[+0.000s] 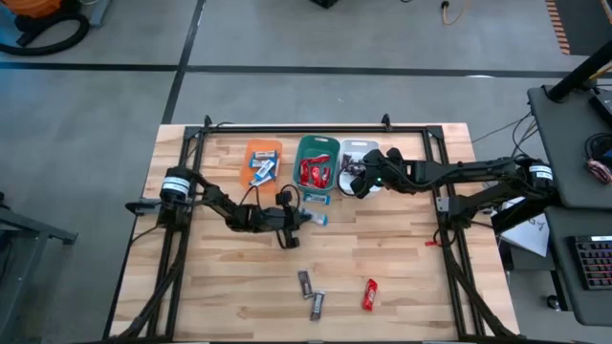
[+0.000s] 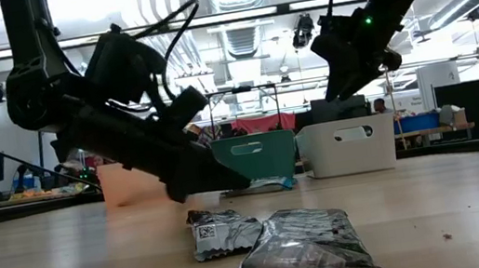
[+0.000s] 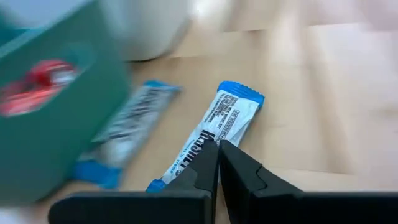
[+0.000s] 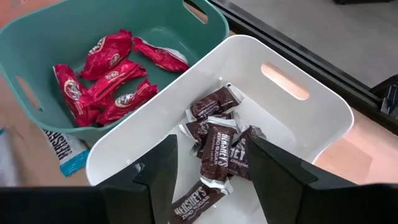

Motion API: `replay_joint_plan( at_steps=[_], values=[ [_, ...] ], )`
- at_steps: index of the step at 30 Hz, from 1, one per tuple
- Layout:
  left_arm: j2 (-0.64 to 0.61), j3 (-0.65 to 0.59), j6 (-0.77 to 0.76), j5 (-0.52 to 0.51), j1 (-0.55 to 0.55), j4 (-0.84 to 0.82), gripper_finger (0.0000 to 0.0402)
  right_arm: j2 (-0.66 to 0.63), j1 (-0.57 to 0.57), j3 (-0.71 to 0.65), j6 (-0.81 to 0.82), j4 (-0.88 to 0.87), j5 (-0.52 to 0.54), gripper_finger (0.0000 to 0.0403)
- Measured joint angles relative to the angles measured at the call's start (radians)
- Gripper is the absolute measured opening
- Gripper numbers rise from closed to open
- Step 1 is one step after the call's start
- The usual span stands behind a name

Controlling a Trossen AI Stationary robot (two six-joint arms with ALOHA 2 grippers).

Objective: Organize candy in baskets
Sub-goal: Put the white chocolate into the orange bin

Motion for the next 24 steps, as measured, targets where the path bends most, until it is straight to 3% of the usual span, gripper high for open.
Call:
replay_joint_plan(
  at_steps=[9,13,18,24],
  values=[
    [-0.035,-0.008,0.033,0.182,-0.009,-0.018,0.0,0.0,0.0,0.0,0.0,-0.001,-0.003,0.018],
    [-0.044,-0.008,0.056,0.32,-0.01,-0.013,0.0007,0.0,0.0,0.0,0.0,-0.001,-0.008,0.018],
    [-0.054,-0.008,0.09,0.344,-0.009,-0.008,0.0042,0.0,0.0,0.0,0.0,0.0,-0.026,0.018],
    [-0.054,-0.006,0.131,0.372,-0.008,-0.008,0.0111,0.0,0.0,0.0,0.0,0.0,-0.026,0.018]
  ],
)
